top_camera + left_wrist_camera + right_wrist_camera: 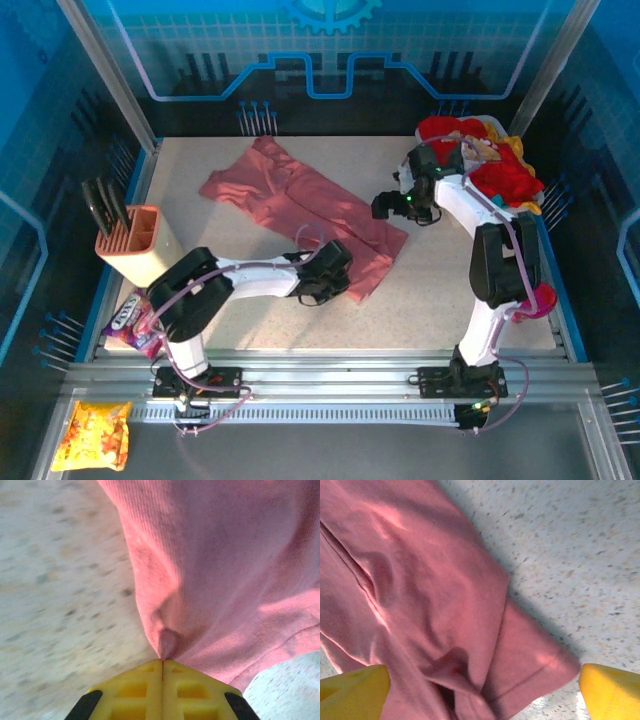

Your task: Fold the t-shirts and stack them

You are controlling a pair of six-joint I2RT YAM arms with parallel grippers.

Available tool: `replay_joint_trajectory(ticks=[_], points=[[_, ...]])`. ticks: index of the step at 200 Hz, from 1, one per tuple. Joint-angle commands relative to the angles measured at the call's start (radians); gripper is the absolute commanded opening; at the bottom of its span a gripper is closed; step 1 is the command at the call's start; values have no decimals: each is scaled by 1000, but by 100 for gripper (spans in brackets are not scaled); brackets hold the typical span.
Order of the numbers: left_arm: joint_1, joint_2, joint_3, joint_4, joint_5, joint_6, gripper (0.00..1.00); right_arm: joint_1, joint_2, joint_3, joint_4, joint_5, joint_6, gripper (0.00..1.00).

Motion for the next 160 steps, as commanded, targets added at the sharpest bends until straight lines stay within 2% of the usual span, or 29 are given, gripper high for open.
replay_joint_trajectory(ticks=[1, 33, 62, 100, 123, 128, 140, 151, 160], points=[[4, -95, -79, -91, 29, 30, 0, 30, 16, 17, -49, -39, -29, 98], [4, -244, -224, -152, 42, 11, 0, 57, 17, 14, -49, -40, -30, 98], [7, -406, -330, -277, 38, 9, 0, 87, 25, 27, -50, -45, -27, 98], [39, -630, -482, -375, 53, -29, 0, 134, 89, 111, -48, -57, -27, 98], [73, -739, -519, -430, 51, -38, 17, 153, 155, 194, -3, -117, -18, 97], [81, -759, -520, -440, 45, -36, 22, 156, 175, 224, 5, -133, -16, 96], [99, -790, -519, -459, 42, -25, 48, 163, 230, 295, 27, -172, -11, 94], [118, -805, -509, -471, 44, -10, 60, 174, 288, 372, 34, -199, -9, 93], [135, -805, -497, -485, 45, 3, 65, 184, 339, 438, 37, -224, -9, 92]])
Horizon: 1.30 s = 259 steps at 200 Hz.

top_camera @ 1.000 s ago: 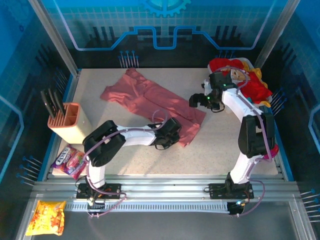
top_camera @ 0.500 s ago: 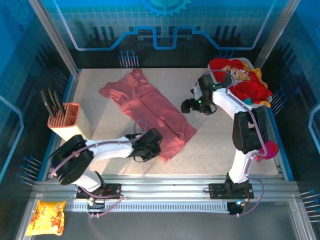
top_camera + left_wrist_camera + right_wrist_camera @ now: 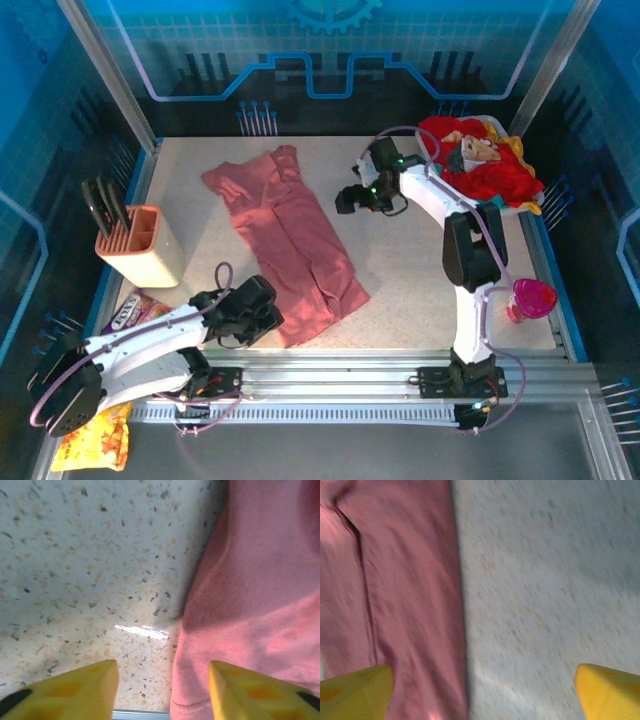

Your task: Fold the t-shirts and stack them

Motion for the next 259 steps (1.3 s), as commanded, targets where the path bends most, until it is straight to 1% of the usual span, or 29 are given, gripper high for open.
replay_joint_trajectory(ticks=[1, 9, 20, 33, 51, 70, 100, 115, 137, 157, 175, 184, 197, 209, 234, 250, 259], points=[[40, -22, 18, -85, 13, 31, 66, 30, 116, 146, 36, -107, -1, 92], [54, -17, 28, -89, 21, 47, 71, 38, 165, 212, 28, -127, 0, 92], [79, -11, 44, -89, 36, 70, 73, 48, 228, 302, 21, -152, 11, 91], [116, -1, 63, -89, 54, 98, 75, 58, 315, 410, 6, -172, 25, 91], [171, 13, 103, -101, 76, 152, 75, 69, 415, 559, -22, -180, 38, 87], [221, 23, 151, -124, 77, 206, 75, 78, 495, 660, -13, -191, 58, 85], [286, 51, 193, -136, 107, 272, 74, 93, 574, 731, 8, -198, 70, 82], [291, 54, 195, -118, 117, 277, 74, 104, 583, 727, 27, -174, 60, 82], [293, 57, 188, -100, 127, 277, 73, 111, 599, 728, 57, -174, 65, 80], [293, 51, 178, -94, 126, 276, 73, 119, 620, 741, 75, -156, 69, 77], [293, 38, 165, -86, 127, 269, 73, 121, 649, 777, 67, -162, 82, 70], [293, 28, 159, -83, 126, 264, 73, 125, 659, 786, 67, -164, 86, 68], [294, 15, 150, -77, 124, 256, 73, 130, 670, 793, 64, -149, 90, 60], [293, 6, 141, -71, 128, 250, 73, 130, 680, 798, 62, -140, 100, 54], [293, 2, 136, -69, 130, 247, 73, 131, 683, 800, 53, -105, 111, 35], [293, 2, 136, -69, 129, 245, 73, 130, 682, 800, 54, -87, 121, 21], [293, 0, 135, -68, 129, 244, 73, 130, 677, 798, 53, -67, 130, 14]])
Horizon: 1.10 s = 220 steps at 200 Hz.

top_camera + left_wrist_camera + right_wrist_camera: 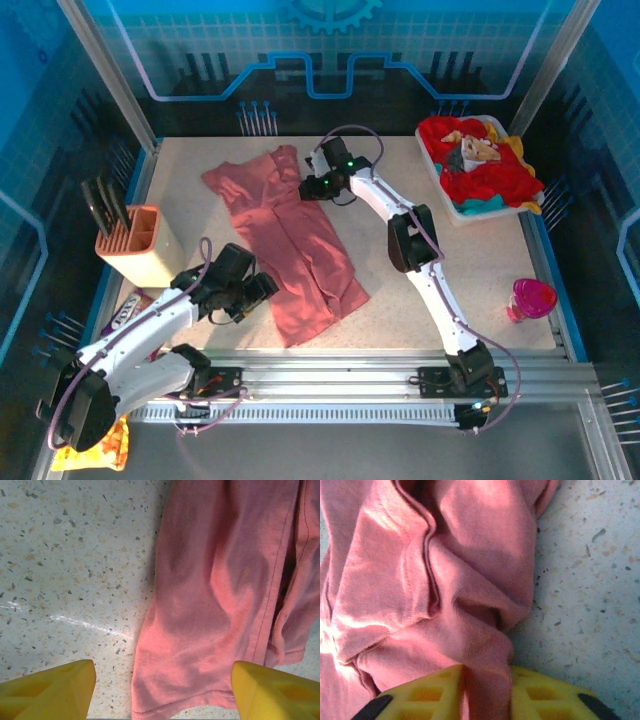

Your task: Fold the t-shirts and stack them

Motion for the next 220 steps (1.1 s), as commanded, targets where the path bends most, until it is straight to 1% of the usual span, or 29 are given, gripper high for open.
replay_joint_trajectory(ticks=[1, 12, 19, 38, 57, 96, 120, 137, 156, 162, 178, 190, 200, 220], points=[[6, -13, -14, 9, 23, 0, 73, 13, 26, 26, -15, 44, 19, 14], [6, -12, -16, 15, 24, -2, 73, 13, 21, 23, -11, 59, 24, 7], [7, -12, -14, 16, 24, 0, 73, 13, 16, 20, -10, 72, 29, 0], [6, -12, -9, 17, 21, -4, 72, 9, -6, 3, -6, 111, 54, 0], [6, -12, -4, 18, 16, -2, 72, 6, -53, -55, 12, 168, 75, 0], [6, 14, 7, 29, 16, 6, 73, -15, -213, -300, 117, 298, 147, 0], [6, 37, 19, 37, 18, 15, 73, -37, -297, -429, 148, 363, 205, 0], [6, 50, 28, 46, 15, 22, 73, -50, -368, -539, 206, 373, 238, 0], [9, 72, 42, 58, 14, 29, 73, -65, -422, -644, 229, 421, 280, 0], [8, 83, 47, 63, 15, 32, 73, -70, -463, -677, 239, 433, 295, 0], [9, 109, 61, 72, 23, 44, 73, -86, -505, -771, 279, 433, 334, 0], [9, 127, 75, 71, 23, 55, 72, -93, -531, -819, 288, 450, 353, 0], [11, 140, 86, 70, 21, 64, 72, -97, -551, -857, 314, 439, 360, 0], [14, 166, 102, 72, 23, 88, 72, -101, -552, -861, 311, 419, 350, 0]])
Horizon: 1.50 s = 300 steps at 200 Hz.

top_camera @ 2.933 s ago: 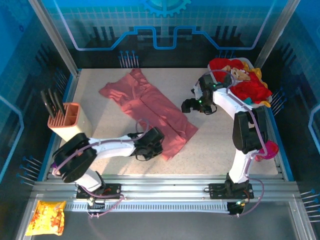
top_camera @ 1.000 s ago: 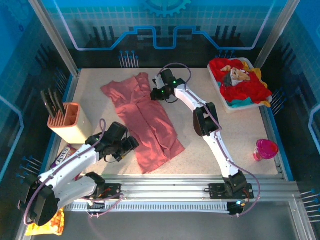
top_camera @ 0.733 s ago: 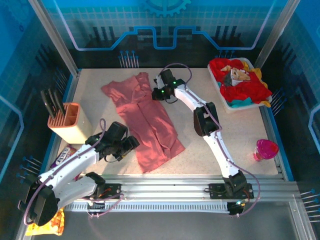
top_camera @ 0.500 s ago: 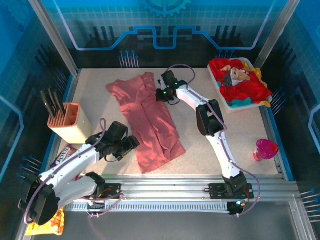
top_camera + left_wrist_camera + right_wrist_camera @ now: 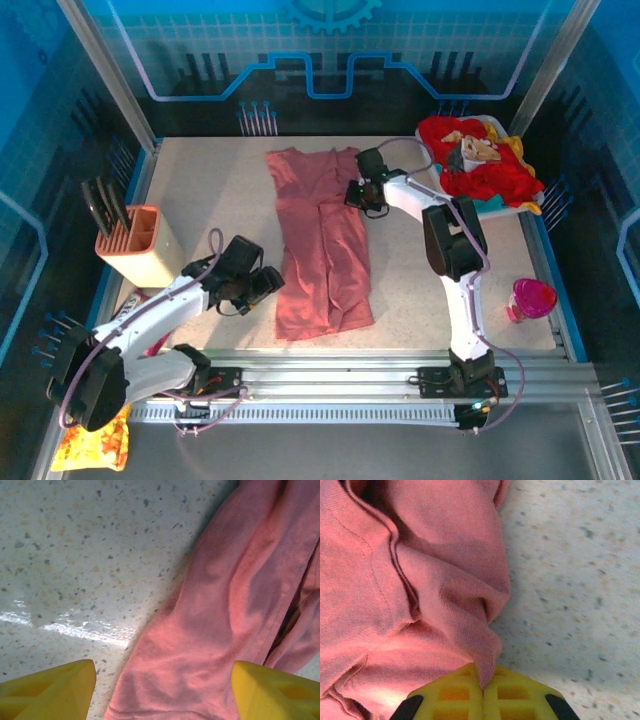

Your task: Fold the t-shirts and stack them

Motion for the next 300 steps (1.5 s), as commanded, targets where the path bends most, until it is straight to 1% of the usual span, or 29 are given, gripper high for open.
replay_joint_trajectory(ticks=[1, 21, 30, 33, 49, 59, 77, 85, 94, 97, 112, 128, 170, 183, 216, 234, 246, 251, 275, 280, 283, 293, 300], points=[[12, 30, 41, 6, 22, 56, 71, -7, -31, -16, 37, 7, 30, 0], [24, 66, 53, -4, 38, 100, 69, -7, -35, -6, -15, 25, 27, 0], [29, 80, 54, -9, 43, 117, 69, -11, -51, -32, -4, 31, 31, 0], [30, 84, 54, -9, 45, 122, 69, -13, -57, -42, 6, 28, 30, 2], [38, 108, 55, -3, 64, 151, 69, -32, -81, -71, 40, -11, 24, 22], [41, 126, 63, -8, 76, 170, 68, -46, -93, -77, 69, -70, -3, 40], [42, 150, 81, -35, 87, 208, 68, -70, -114, -72, 83, -184, -68, 62], [41, 158, 90, -52, 90, 222, 67, -80, -128, -69, 68, -223, -97, 76], [41, 159, 91, -63, 99, 236, 66, -88, -153, -82, 55, -256, -128, 98], [41, 159, 90, -65, 102, 242, 66, -90, -163, -90, 53, -268, -141, 100], [42, 145, 76, -71, 117, 252, 66, -98, -220, -128, 21, -312, -192, 100], [42, 119, 53, -72, 126, 251, 65, -97, -293, -182, -46, -320, -221, 100], [27, 44, -25, -71, 181, 236, 66, -75, -530, -426, -169, -343, -206, 100], [11, 25, -40, -83, 170, 229, 66, -57, -606, -505, -207, -313, -210, 100], [-22, 9, -81, -65, 171, 204, 65, -5, -803, -690, -259, -289, -175, 88], [-39, 10, -91, -57, 167, 196, 56, 47, -897, -761, -304, -244, -165, 84], [-50, 6, -101, -50, 164, 186, 55, 76, -964, -799, -320, -227, -141, 80], [-53, 5, -106, -47, 165, 180, 54, 86, -990, -843, -318, -231, -128, 78], [-72, 11, -120, -38, 171, 164, 53, 125, -1089, -939, -308, -235, -78, 62], [-76, 14, -123, -39, 169, 161, 53, 132, -1100, -953, -304, -240, -72, 58], [-79, 13, -125, -38, 169, 159, 52, 139, -1107, -964, -301, -243, -65, 53], [-93, 11, -134, -26, 169, 146, 53, 155, -1113, -987, -283, -254, -57, 46], [-103, 12, -141, -11, 171, 135, 52, 175, -1112, -1003, -268, -258, -53, 44]])
